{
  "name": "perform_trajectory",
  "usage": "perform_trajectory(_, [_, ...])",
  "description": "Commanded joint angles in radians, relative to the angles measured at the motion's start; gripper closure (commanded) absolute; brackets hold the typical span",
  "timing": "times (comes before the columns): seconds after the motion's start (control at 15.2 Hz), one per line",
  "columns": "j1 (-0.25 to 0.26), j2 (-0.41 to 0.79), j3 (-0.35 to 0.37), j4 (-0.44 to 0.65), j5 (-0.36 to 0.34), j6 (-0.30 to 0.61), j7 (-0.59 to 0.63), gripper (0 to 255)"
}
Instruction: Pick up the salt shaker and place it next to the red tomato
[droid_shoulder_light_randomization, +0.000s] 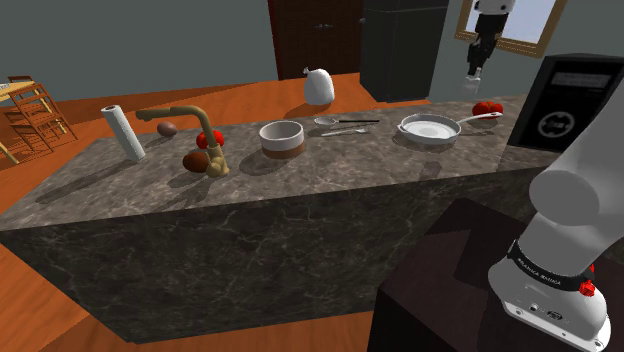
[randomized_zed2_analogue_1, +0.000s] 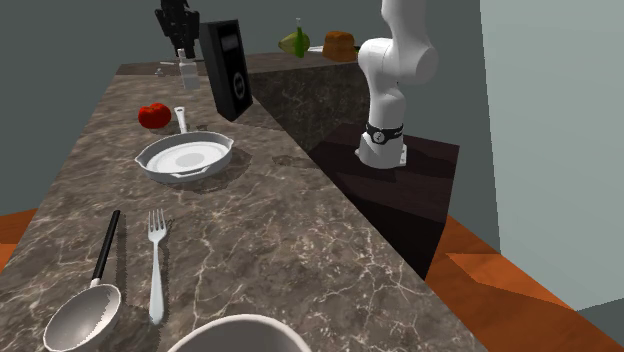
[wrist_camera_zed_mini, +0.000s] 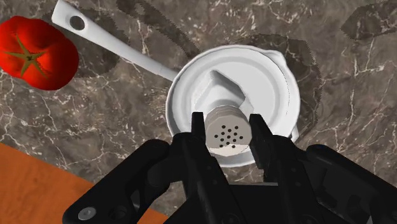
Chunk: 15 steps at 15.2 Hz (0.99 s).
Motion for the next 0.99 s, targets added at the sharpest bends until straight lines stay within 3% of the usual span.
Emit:
perform_trajectory(0.0, [-0.029,0.023,-0.027,0.025,0.011,-0.005,-0.059,255])
perform_trajectory(0.46, [-0.128,0.100,-0.105,0.111,0.057,-0.028,-0.242,255])
perform_trajectory(0.92, [-0.259,0.235,-0.163,0.266,0.139,-0.076,-0.429,255])
